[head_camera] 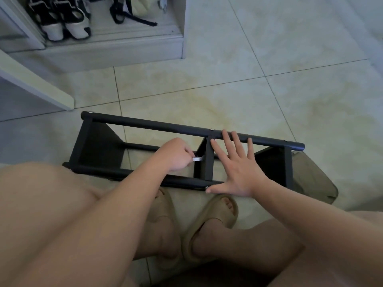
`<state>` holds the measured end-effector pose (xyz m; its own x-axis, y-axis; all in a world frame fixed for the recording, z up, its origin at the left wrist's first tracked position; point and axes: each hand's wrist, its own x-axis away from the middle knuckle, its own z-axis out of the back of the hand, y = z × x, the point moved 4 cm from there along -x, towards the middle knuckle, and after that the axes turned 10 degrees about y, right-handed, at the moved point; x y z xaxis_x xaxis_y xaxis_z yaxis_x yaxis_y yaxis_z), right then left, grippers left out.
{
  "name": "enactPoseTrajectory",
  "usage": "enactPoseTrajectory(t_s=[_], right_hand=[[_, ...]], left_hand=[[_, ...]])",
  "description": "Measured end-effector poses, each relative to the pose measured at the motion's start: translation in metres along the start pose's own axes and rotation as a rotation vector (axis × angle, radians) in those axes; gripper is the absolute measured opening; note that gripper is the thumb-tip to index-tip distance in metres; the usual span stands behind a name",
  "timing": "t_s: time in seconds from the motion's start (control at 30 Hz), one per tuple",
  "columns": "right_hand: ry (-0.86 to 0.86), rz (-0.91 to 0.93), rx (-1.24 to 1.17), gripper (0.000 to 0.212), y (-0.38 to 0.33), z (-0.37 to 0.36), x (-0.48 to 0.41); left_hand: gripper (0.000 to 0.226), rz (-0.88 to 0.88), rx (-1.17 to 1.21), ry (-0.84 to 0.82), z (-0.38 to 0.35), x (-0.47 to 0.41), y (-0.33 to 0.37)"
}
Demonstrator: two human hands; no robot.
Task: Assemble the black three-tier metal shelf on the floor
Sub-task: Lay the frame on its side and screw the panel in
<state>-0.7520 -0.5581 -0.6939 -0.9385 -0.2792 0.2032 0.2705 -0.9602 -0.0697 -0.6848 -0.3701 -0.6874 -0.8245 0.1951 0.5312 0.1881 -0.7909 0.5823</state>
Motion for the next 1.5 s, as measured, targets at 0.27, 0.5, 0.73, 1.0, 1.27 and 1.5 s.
enactPoseTrajectory(t_s=[0.27,0.5,0.73,1.0,1.27,1.5], right_hand=[[0.056,-0.013,-0.044,0.124,-0.001,-0.005,0.004],[0.06,-0.007,-0.048,0.124,-0.005,-0.006,0.006],[0.063,-0.016,-0.074,0.124,-0.004,-0.006,0.006],[0.081,-0.015,-0.064,0.124,-0.004,-0.006,0.006],[0.102,-0.009,-0.066,0.123,-0.004,-0.005,0.006],[0.104,-0.009,-0.06,0.123,-0.004,-0.006,0.006]], left_hand=[[0.022,-0.059,-0.06,-0.049,0.001,-0.002,0.004],[0.02,0.03,0.134,-0.065,-0.007,-0.011,0.0],[0.008,0.268,0.508,-0.121,-0.019,-0.015,-0.004],[0.004,0.328,0.588,0.029,-0.029,-0.013,-0.001],[0.009,0.33,0.573,0.04,-0.028,-0.012,-0.001],[0.006,0.366,0.565,0.029,-0.026,-0.011,-0.003]])
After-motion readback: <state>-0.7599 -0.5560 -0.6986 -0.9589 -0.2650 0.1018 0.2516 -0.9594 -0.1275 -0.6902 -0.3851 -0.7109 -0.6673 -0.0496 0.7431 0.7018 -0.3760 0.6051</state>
